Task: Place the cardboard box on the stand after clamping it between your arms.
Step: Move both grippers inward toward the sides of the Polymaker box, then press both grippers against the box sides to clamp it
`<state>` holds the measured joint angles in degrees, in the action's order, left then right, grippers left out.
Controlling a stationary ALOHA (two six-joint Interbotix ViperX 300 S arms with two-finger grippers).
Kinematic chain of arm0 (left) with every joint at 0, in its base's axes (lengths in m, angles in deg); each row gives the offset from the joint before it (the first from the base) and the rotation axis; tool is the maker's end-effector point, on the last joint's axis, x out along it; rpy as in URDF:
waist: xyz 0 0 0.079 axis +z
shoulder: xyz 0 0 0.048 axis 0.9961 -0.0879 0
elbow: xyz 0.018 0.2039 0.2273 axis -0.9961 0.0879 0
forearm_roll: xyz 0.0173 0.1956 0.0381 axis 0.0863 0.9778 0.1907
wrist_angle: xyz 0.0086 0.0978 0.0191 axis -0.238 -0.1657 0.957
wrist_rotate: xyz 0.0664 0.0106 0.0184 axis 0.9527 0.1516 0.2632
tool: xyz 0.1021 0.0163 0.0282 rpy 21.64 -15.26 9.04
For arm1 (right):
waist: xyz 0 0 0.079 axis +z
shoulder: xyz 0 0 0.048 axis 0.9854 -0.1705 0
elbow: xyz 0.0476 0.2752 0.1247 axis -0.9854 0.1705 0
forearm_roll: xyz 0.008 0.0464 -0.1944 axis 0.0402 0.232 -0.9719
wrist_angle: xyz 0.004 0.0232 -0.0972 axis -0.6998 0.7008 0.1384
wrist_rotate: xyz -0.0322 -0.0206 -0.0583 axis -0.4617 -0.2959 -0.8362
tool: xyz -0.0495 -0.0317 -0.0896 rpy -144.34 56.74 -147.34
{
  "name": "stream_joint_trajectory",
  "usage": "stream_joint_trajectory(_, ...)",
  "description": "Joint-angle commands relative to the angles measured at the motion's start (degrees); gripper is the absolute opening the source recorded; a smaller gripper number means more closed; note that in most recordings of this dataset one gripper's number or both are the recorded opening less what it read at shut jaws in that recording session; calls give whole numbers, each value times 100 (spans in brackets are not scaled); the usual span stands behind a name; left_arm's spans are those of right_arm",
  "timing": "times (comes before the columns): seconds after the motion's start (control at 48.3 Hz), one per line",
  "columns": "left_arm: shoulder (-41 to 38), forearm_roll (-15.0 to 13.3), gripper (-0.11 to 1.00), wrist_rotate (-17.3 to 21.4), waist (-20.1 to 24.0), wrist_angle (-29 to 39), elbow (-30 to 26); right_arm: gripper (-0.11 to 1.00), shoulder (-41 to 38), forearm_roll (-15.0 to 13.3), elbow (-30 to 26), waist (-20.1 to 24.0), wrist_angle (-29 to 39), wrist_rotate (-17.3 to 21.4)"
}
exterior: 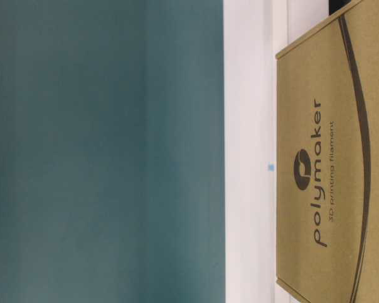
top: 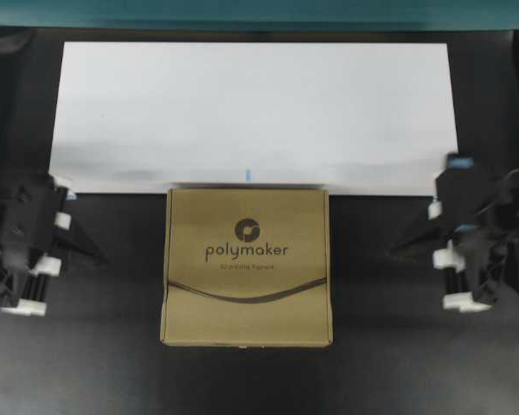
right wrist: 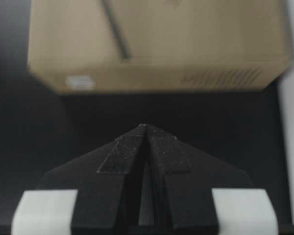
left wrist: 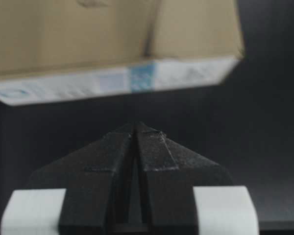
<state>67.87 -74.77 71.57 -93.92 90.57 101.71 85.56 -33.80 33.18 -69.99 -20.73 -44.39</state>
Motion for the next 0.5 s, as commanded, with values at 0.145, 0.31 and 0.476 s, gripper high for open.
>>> stream_joint_trajectory(0.145, -1002, 18, 1, -369, -167, 563, -562, 0, -976, -18, -281, 229, 149, 255)
stream_joint_trajectory(0.31, -1644, 18, 20, -694, -202, 694, -747, 7, -1644, -9, -536, 246, 185, 264)
stream_joint_trajectory(0.476, -2145, 18, 68, -896, -220, 642, -888, 46, -2259, -18, -721, 325, 167, 246)
